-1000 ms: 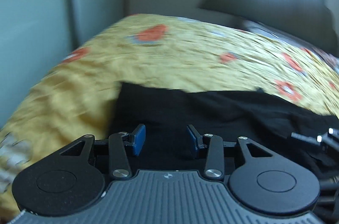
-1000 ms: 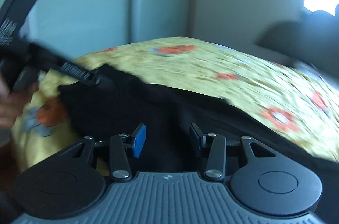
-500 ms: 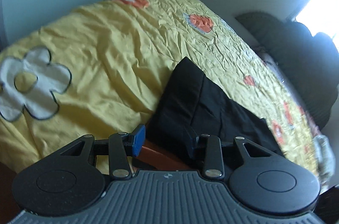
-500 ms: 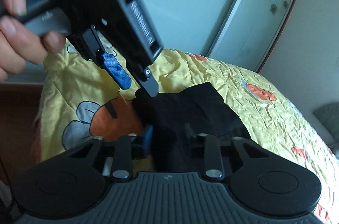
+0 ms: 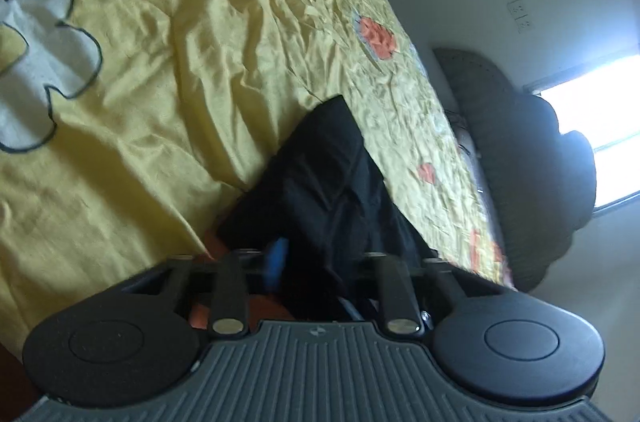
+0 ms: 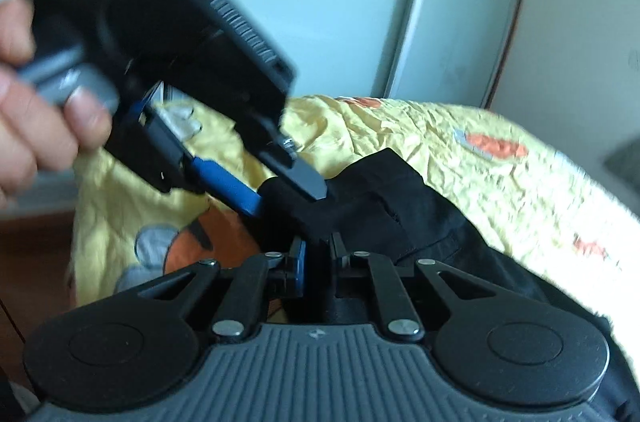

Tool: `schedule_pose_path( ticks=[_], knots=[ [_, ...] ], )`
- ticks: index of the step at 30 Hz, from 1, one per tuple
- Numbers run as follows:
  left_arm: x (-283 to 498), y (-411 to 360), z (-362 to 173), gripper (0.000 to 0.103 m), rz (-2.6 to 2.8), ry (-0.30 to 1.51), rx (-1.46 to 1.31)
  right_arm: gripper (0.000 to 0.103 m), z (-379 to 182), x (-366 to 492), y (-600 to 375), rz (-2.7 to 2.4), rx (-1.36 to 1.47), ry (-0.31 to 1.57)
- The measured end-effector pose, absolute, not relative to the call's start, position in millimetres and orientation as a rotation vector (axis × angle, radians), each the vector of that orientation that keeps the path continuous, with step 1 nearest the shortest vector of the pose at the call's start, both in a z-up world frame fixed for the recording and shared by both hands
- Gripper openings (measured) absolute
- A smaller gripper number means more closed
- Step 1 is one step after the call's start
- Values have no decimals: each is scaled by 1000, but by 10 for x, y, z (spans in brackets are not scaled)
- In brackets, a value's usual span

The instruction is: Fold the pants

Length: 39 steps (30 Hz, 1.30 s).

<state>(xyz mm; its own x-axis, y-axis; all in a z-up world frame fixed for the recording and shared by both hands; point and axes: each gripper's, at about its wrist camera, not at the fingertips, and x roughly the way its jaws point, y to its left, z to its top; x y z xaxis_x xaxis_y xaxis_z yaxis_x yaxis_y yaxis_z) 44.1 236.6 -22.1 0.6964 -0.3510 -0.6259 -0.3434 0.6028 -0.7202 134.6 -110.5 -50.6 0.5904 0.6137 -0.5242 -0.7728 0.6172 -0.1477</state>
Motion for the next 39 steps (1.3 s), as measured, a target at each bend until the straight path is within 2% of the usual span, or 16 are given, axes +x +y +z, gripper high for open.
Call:
schedule_pose_path(
  ticks=[1, 7, 12, 13, 14, 16, 20, 25, 27, 29, 33, 35, 36, 37, 39],
  knots=[
    [426, 2364, -220, 8, 3, 826, -946, 11, -500, 1377, -1126, 834, -353, 468],
    [284, 2313, -90, 7, 75, 752, -821, 11, -523, 1396, -1062, 871, -329, 502],
    [325, 2298, -156, 7, 71, 804, -796, 11, -630, 1368, -989, 858, -410, 515],
    [325, 2313, -154, 14, 74, 805, -790, 12, -621, 1339, -1010, 851, -416, 508],
    [320, 2336, -139, 23, 81, 804, -788, 18, -603, 1301, -1034, 843, -424, 503],
    [290, 2380, -88, 24, 127, 783, -765, 27, -551, 1181, -1098, 832, -451, 464],
    [246, 2434, -13, 34, 144, 767, -756, 27, -575, 979, -1084, 784, -602, 389],
    [244, 2436, -13, 39, 73, 801, -812, 28, -729, 882, -1042, 745, -765, 383],
    [252, 2427, -25, 41, 54, 815, -837, 33, -766, 791, -1029, 728, -848, 358],
    [260, 2419, -48, 46, 33, 827, -861, 43, -800, 749, -1005, 695, -909, 317],
    [289, 2404, -154, 52, -2, 856, -962, 43, -911, 787, -919, 656, -942, 245],
    [298, 2422, -236, 61, -22, 866, -1046, 40, -980, 822, -835, 639, -980, 203],
    [304, 2431, -279, 62, -32, 871, -1088, 37, -1006, 840, -797, 641, -993, 188],
    [312, 2438, -324, 65, -39, 876, -1127, 26, -1010, 855, -775, 652, -995, 185],
    [347, 2444, -404, 66, -53, 875, -1193, 22, -950, 908, -793, 680, -916, 197]
  ],
)
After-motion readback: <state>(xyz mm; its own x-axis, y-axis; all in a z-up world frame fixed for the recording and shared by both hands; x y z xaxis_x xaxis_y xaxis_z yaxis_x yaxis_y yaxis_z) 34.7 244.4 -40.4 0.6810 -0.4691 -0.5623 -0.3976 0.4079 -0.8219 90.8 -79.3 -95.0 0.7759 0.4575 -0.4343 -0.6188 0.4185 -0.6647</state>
